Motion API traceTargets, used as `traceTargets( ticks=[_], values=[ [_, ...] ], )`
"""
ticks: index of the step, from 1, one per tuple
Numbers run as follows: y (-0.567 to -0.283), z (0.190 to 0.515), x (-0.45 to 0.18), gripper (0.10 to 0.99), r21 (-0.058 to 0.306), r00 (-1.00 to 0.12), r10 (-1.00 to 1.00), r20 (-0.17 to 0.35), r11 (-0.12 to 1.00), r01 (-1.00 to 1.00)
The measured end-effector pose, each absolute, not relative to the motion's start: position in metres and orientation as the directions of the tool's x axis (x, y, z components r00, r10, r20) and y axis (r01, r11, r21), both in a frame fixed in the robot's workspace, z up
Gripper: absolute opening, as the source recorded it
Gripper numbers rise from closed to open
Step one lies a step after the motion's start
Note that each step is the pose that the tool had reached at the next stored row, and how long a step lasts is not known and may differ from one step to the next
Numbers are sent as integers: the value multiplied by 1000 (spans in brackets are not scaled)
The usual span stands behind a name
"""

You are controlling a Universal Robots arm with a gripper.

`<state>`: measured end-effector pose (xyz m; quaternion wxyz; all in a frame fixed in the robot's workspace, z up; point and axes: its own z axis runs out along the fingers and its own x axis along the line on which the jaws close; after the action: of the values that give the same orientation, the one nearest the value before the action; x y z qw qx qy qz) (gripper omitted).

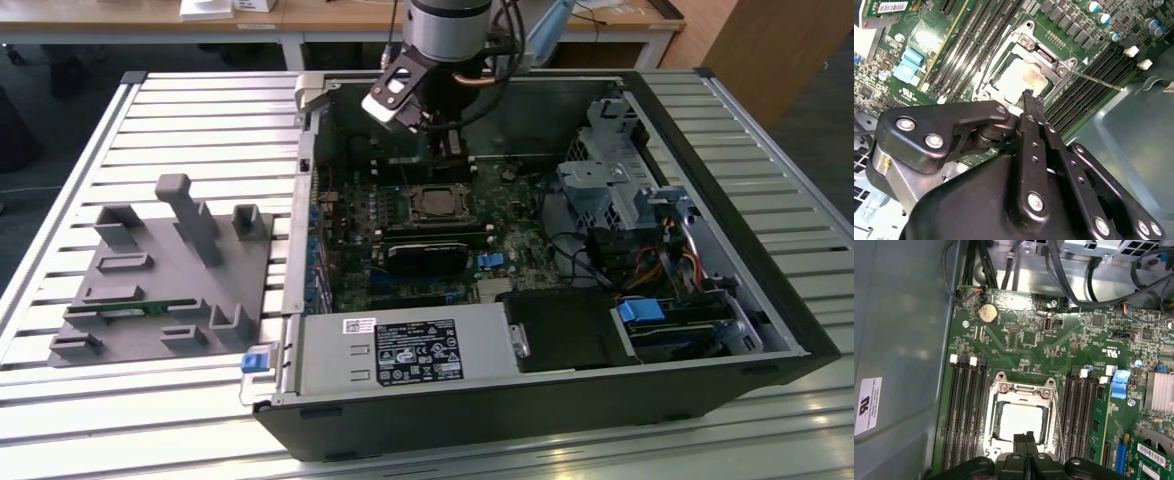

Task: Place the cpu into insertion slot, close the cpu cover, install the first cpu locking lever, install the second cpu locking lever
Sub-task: 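Install the first cpu locking lever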

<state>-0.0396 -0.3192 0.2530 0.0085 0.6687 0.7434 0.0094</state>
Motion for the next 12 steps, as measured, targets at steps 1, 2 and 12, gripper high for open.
traceTargets(
  ticks=[1,2,12],
  values=[
    [-319,253,-40,106,25,-111,994,0,111,994],
    [-319,253,-40,106,25,-115,993,0,115,993],
    [-319,253,-40,106,25,-153,988,0,153,988]
  ],
)
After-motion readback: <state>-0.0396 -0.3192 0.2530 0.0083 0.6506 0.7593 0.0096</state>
